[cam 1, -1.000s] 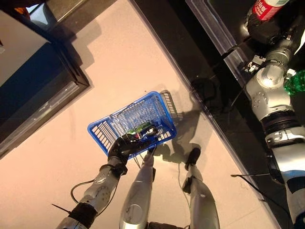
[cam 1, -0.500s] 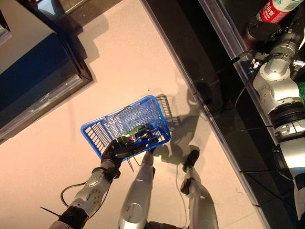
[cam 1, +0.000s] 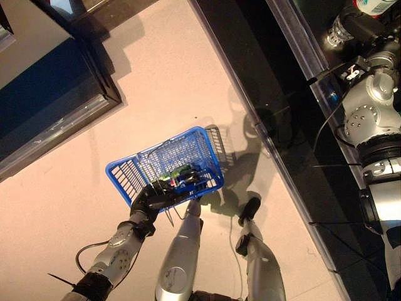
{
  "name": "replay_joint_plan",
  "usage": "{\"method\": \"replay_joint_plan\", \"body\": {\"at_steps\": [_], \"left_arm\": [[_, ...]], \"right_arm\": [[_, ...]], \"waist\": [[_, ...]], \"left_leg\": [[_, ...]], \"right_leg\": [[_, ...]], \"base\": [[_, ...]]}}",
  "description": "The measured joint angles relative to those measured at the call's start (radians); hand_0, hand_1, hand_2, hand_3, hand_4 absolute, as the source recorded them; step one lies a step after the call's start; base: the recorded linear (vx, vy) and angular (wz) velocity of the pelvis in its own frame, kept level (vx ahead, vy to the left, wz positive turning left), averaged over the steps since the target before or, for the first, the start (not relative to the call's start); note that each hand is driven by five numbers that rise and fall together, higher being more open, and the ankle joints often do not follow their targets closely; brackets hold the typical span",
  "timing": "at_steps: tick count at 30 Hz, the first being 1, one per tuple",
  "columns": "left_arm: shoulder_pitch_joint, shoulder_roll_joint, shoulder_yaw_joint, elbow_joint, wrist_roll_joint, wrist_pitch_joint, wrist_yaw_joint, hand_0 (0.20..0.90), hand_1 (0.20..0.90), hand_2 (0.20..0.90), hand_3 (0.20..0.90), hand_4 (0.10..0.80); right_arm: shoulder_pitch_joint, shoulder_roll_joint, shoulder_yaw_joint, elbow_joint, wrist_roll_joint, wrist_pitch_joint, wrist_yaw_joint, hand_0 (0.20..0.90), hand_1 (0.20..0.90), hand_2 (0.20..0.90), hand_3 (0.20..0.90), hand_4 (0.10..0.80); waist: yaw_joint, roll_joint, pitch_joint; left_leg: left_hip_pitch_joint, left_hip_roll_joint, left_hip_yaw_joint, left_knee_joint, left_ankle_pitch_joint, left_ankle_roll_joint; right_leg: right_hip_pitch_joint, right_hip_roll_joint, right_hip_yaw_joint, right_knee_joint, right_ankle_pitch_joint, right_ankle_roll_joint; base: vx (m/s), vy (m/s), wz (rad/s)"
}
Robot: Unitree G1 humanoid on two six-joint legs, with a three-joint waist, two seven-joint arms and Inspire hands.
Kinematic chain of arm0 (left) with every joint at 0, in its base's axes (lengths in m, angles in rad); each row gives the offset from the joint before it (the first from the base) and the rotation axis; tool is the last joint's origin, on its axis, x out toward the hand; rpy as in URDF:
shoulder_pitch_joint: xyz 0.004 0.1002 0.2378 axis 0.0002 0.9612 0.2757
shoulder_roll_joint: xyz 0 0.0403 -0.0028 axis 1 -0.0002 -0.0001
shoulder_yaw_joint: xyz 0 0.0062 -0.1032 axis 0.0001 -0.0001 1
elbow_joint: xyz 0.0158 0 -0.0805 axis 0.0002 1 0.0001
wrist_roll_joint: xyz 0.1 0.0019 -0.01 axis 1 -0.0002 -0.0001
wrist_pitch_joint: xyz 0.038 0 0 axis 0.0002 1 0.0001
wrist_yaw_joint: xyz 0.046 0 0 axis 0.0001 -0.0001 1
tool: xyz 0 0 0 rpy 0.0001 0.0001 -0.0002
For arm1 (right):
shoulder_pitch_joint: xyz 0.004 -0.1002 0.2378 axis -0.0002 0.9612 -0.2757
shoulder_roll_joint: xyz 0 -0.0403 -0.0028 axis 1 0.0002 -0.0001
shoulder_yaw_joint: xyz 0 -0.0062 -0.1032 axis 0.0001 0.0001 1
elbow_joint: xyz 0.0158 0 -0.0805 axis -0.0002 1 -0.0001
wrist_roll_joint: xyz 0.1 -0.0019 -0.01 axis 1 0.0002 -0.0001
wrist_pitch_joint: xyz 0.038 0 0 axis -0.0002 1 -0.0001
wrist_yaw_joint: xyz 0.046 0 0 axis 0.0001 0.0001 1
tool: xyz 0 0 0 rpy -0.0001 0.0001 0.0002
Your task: Pick up the drink and place into the basket.
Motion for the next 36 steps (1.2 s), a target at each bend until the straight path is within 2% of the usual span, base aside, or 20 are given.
{"method": "replay_joint_plan", "body": {"at_steps": [16, 25, 30, 36], "left_arm": [[0.0, 0.005, 0.001, -0.016, -0.001, 0.001, -0.022, 0.3, 0.3, 0.3, 0.2, 0.1], [0.017, 0.034, 0.002, -0.018, -0.001, 0.001, -0.022, 0.3, 0.3, 0.3, 0.2, 0.1], [0.033, 0.033, 0.018, -0.026, 0.0, 0.001, -0.022, 0.3, 0.3, 0.3, 0.2, 0.1], [0.051, 0.025, 0.031, -0.027, 0.002, 0.007, -0.02, 0.3, 0.3, 0.3, 0.2, 0.1]], "right_arm": [[0.004, 0.003, -0.014, 0.012, 0.008, -0.01, -0.016, 0.3, 0.3, 0.3, 0.2, 0.1], [0.024, 0.004, -0.015, -0.016, -0.044, -0.013, -0.037, 0.3, 0.3, 0.3, 0.2, 0.1], [0.166, 0.026, -0.028, -0.206, -0.085, -0.04, -0.061, 0.3, 0.3, 0.3, 0.2, 0.1], [0.41, 0.179, -0.071, -0.509, -0.196, -0.037, -0.083, 0.3, 0.3, 0.3, 0.2, 0.1]], "waist": [[0.011, -0.001, 0.0], [0.009, -0.003, 0.001], [0.004, -0.013, 0.001], [-0.019, -0.038, 0.001]], "left_leg": [[-0.016, -0.005, -0.015, 0.014, -0.001, 0.0], [-0.016, -0.005, -0.013, 0.015, -0.001, 0.001], [-0.013, -0.003, -0.005, 0.021, -0.006, 0.002], [0.073, 0.005, 0.024, 0.004, -0.011, 0.002]], "right_leg": [[-0.002, -0.002, -0.016, 0.0, 0.001, 0.001], [-0.002, -0.002, -0.014, 0.0, 0.002, 0.002], [-0.001, -0.001, -0.007, 0.0, 0.002, 0.001], [0.069, 0.002, 0.02, -0.009, 0.005, 0.001]], "base": [[-0.001, -0.006, 0.02], [-0.023, -0.002, 0.0], [-0.043, -0.002, -0.04], [-0.052, -0.008, -0.12]]}}
